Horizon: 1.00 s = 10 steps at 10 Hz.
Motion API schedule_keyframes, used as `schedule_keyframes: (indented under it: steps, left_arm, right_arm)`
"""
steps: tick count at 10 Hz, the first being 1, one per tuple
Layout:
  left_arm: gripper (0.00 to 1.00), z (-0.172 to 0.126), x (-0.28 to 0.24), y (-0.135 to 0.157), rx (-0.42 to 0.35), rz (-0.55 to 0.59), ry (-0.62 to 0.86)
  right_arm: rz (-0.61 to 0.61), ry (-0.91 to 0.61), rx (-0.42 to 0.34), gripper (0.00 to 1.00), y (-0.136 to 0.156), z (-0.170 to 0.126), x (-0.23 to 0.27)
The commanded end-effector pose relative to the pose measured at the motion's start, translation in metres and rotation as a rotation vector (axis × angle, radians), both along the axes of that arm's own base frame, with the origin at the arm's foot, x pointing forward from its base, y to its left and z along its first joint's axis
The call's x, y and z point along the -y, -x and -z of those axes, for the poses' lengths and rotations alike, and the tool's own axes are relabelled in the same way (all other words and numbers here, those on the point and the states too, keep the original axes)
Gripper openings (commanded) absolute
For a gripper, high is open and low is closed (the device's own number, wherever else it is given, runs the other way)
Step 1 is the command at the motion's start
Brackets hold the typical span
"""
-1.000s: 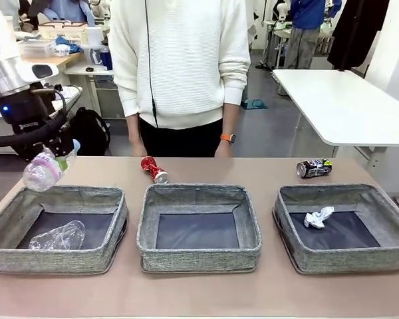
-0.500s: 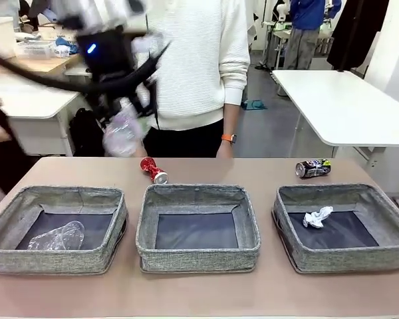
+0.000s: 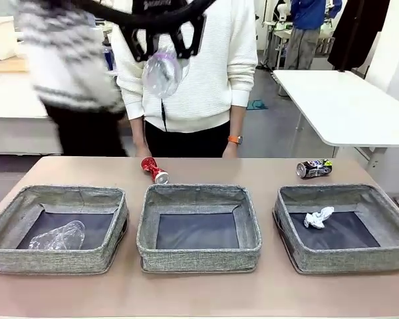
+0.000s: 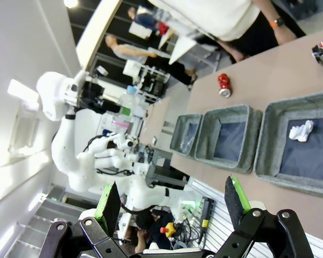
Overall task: Sort the waste into the appropriate baskets.
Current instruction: Pick up the waste item pointed out by the person.
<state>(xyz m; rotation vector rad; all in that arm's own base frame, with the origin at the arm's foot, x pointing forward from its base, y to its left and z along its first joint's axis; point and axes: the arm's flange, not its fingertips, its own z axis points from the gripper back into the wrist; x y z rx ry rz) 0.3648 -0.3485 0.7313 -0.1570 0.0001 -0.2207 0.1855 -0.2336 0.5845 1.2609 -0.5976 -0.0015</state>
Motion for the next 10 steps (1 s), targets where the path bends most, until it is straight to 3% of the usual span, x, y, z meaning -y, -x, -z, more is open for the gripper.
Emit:
schedule_keyframes:
  steps: [1,2,3,10]
  left_arm:
    - [0.2,-0.0071,0.0024,-0.0024,-0.011,-0.016,0.029]
    - [0.2,-0.0041,0.0009,-0.0076,-0.041,-0.061,0.05]
    - [0.2,-0.0076,0.0011,-0.0019,0.009,0.003,0.017]
    - [0.2,-0.0076,0.0011,-0.0019,0.009,0.003,0.017]
  right_arm:
    - [-0.002,-0.008,0.014,1.0,0.0009,-0.0001,-0.0019]
    - [-0.002,-0.008,0.014,1.0,0.0009,-0.0001,-0.0019]
    - [-0.002,-0.008,0.014,1.0,0.0009,-0.0001,-0.0019]
    - [-0.002,-0.008,0.014,1.0,0.0009,-0.0001,-0.0019]
